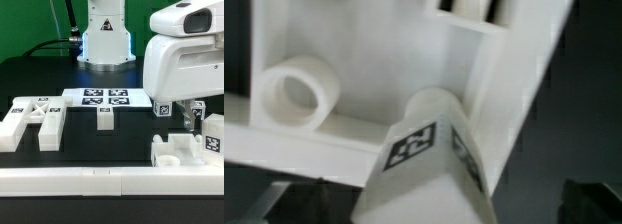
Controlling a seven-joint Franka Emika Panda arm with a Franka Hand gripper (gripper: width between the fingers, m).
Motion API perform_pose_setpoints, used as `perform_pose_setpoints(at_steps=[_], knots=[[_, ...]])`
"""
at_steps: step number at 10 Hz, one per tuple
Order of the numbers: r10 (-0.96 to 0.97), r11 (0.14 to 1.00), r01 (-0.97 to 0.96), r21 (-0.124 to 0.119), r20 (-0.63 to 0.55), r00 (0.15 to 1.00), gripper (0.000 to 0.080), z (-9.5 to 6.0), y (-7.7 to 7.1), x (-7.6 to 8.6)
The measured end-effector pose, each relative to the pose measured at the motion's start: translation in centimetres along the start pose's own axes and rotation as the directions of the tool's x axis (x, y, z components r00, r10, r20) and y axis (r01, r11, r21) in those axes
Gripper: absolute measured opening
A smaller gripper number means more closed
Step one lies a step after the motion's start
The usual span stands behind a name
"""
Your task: Assemble chair
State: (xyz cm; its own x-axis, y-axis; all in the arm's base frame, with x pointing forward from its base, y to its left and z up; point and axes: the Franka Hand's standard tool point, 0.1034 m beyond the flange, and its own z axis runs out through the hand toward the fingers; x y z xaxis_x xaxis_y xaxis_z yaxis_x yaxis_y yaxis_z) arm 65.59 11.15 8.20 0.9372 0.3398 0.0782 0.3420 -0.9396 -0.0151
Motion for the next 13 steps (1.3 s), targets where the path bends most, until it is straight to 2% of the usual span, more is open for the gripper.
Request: perform_pose_setpoints(at_steps=[2,3,4,5,6,8,10,13], knots=[[-0.101,0.995,0.101,-0.007,0.002,0.995,0.0649,-0.01,0.22,-0.04],[-0.101,0.995,0.101,-0.007,0.002,0.995,0.0514,-0.01,0.24,-0.04],[-0.099,0.995,0.099,-0.007,0.002,0.995,0.0514,-0.01,0.24,-0.04],[-0.082,0.997,0.082,-0.007,0.002,0.997,0.0373,-0.01,0.24,-0.04],[-0.066,0.998,0.066,-0.007,0.002,0.998,0.0289,-0.01,0.24,-0.04],[-0.007,1.0,0.007,-0.001,0.0,1.0,0.0289,-0.01,0.19,-0.03],[0.196,0.981,-0.196,0.006,-0.001,0.981,0.0289,-0.05,0.08,0.01],[0.538,0.843,-0.538,0.007,0.004,0.843,0.0289,0.07,-0.3,-0.02]])
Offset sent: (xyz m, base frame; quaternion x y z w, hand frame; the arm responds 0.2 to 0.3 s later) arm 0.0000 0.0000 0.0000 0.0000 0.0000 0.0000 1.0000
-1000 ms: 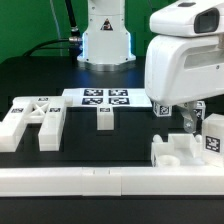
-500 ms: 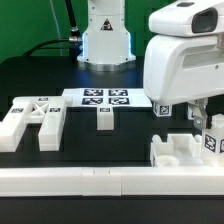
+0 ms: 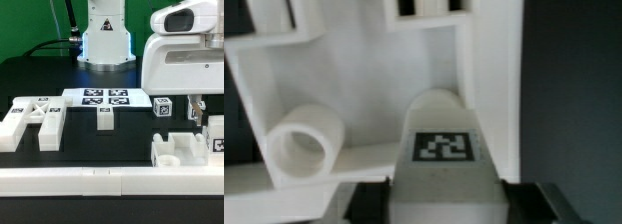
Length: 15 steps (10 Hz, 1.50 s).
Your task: Assemble chair
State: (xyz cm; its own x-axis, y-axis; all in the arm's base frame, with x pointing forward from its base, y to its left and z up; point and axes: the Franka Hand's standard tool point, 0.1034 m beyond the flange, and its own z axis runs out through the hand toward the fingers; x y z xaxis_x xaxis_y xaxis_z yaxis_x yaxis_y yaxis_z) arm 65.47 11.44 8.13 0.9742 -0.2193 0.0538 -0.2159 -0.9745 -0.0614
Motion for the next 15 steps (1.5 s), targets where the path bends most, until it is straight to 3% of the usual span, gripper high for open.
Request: perform_pose_setpoints(at_steps=[5,7,8,9,10,11,15], knots=[[0.468,0.884,-0.468,0.008,0.017,0.884,0.0289,0.09,-0.38,-0.13],[0.525,0.851,-0.525,0.008,0.018,0.851,0.029,0.09,-0.47,-0.15],[0.504,0.864,-0.504,0.009,0.017,0.864,0.029,0.09,-0.47,-0.15],[0.477,0.879,-0.477,0.01,0.017,0.879,0.048,0.1,-0.47,-0.15],[0.423,0.906,-0.424,0.01,0.015,0.906,0.048,0.11,-0.43,-0.13],[0.332,0.943,-0.332,0.012,0.013,0.943,0.0616,0.1,-0.41,-0.12],[-0.064,0.998,0.064,0.015,0.008,0.998,0.0648,0.14,-0.45,-0.11]])
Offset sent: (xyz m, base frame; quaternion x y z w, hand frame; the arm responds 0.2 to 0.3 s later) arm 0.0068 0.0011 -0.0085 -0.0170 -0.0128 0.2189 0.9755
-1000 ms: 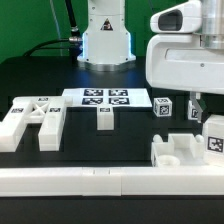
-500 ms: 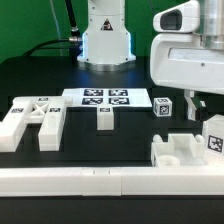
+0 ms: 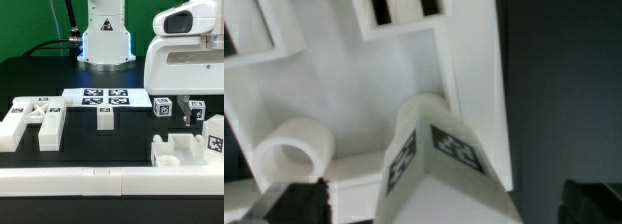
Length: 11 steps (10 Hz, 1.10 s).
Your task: Assemble chair
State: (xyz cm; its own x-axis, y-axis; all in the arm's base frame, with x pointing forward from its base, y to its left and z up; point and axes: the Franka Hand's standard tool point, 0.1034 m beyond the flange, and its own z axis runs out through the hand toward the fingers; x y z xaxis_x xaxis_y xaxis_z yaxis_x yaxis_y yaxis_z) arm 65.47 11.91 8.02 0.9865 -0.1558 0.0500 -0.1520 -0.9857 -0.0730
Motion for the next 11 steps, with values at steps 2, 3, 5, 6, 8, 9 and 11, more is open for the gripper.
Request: perform_pose_setpoints(at_steps=[2,3,5,6,8,9,11], knots=[[-0.209,0.978,0.209,-0.009,0.001,0.978,0.0648,0.12,0.11,-0.01],[-0.308,0.951,0.308,-0.019,0.004,0.951,0.0648,0.1,0.14,0.0],[-0.436,0.899,0.436,-0.032,0.009,0.9,0.0648,0.04,0.24,0.08],[-0.492,0.87,0.492,-0.037,0.011,0.871,0.0648,0.02,0.27,0.11],[-0.578,0.815,0.578,-0.042,0.011,0.816,0.0648,0.13,0.43,0.14],[-0.572,0.819,0.572,-0.042,0.012,0.82,0.0648,0.16,0.47,0.14],[-0.568,0.822,0.567,-0.042,0.012,0.823,0.0553,0.16,0.48,0.14]])
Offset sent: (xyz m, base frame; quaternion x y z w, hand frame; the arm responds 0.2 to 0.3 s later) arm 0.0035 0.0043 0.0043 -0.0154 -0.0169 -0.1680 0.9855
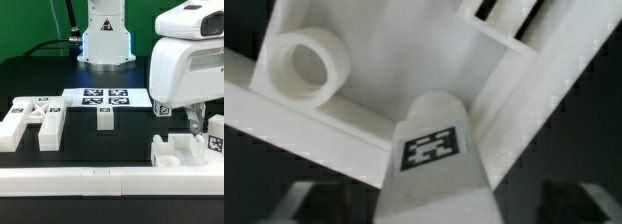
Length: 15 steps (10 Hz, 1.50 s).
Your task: Assemble chair
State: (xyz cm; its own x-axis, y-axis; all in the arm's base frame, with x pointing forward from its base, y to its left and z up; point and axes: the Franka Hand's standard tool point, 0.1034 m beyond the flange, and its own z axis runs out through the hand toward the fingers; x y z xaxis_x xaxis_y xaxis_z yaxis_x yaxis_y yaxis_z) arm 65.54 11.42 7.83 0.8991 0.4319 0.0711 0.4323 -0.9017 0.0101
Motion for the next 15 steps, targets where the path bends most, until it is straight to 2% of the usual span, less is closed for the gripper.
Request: perform_pose_setpoints(at_steps=[1,2,3,5,8,11,13,14,15], knots=[[0.018,1.0,-0.018,0.0,0.0,1.0,0.0352,0.0,0.0,0.0],[0.018,1.0,-0.018,0.0,0.0,1.0,0.0288,0.0,0.0,0.0],[0.05,0.999,-0.05,0.003,0.0,0.999,0.0288,0.0,0.0,0.0],[0.261,0.965,-0.261,0.017,-0.001,0.965,0.0288,0.0,0.2,0.0],[0.569,0.822,-0.569,0.015,0.007,0.822,0.0288,0.0,-0.1,0.0],[0.766,0.643,-0.766,-0.004,0.022,0.643,0.0289,0.0,0.6,-0.7],[0.873,0.487,-0.873,-0.034,0.016,0.487,0.0291,-0.1,1.6,-1.2],[0.891,0.454,-0.89,-0.043,0.01,0.454,0.0291,-0.1,1.9,-1.4],[0.891,0.455,-0.89,-0.044,0.009,0.455,0.0352,-0.1,2.0,-1.4]])
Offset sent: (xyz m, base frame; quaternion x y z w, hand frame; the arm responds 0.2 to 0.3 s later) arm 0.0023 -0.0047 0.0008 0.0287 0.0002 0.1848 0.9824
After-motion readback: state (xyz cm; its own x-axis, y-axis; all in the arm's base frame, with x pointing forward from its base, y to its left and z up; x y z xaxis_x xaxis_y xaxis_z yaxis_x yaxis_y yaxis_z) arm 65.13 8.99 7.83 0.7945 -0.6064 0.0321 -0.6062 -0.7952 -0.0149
